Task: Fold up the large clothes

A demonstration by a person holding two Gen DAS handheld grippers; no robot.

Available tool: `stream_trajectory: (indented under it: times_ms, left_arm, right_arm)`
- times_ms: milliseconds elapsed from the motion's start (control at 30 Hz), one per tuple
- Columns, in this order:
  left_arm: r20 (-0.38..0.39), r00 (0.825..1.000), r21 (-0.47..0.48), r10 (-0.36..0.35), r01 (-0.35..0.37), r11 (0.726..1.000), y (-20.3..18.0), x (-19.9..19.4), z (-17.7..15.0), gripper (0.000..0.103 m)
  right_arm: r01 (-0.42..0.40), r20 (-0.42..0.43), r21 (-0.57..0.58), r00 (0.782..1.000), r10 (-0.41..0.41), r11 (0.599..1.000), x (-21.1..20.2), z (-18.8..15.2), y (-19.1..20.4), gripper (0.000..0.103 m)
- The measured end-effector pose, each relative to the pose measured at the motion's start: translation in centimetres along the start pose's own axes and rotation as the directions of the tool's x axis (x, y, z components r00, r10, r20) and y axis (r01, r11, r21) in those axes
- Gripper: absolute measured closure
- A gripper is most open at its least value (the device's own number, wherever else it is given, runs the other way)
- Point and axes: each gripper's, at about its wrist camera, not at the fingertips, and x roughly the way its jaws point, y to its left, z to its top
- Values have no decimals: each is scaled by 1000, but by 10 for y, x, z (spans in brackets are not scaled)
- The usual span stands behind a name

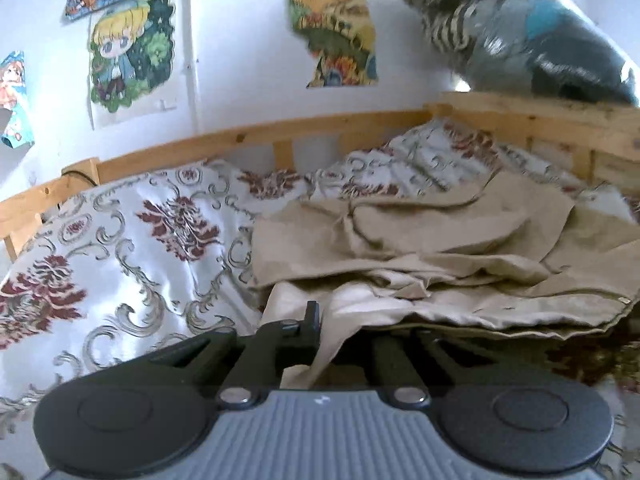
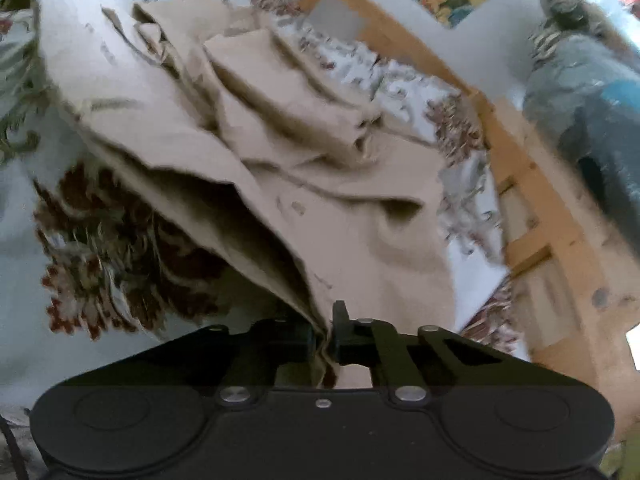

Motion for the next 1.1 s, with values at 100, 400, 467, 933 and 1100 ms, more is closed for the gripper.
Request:
stream_trajectory:
  times_ms: [100, 400, 467, 933, 1100]
  left_arm:
    - [6, 1000, -11, -15, 15, 1000, 17, -35, 5, 101]
    - [-115, 991, -87, -72, 62, 994, 65, -95, 16, 100]
    - [-132, 988, -87, -80, 68, 994, 67, -83, 28, 100]
    - [-370, 929, -14, 21, -29, 999, 59, 121, 107, 100]
    - [-450, 892, 63, 49, -23, 998, 40, 180, 92, 100]
  right_arm:
    - [18, 57, -47, 998, -15, 999, -37, 4, 2, 96]
    - [-37, 158, -162, 985, 63, 986, -116, 7, 13, 96]
    - [-30, 161, -159, 985, 56, 987, -107, 14, 12, 96]
    - [136, 217, 116, 963, -158, 984, 53, 93, -24, 45]
    - [34, 306, 336, 941, -143, 941, 65, 67, -39, 15]
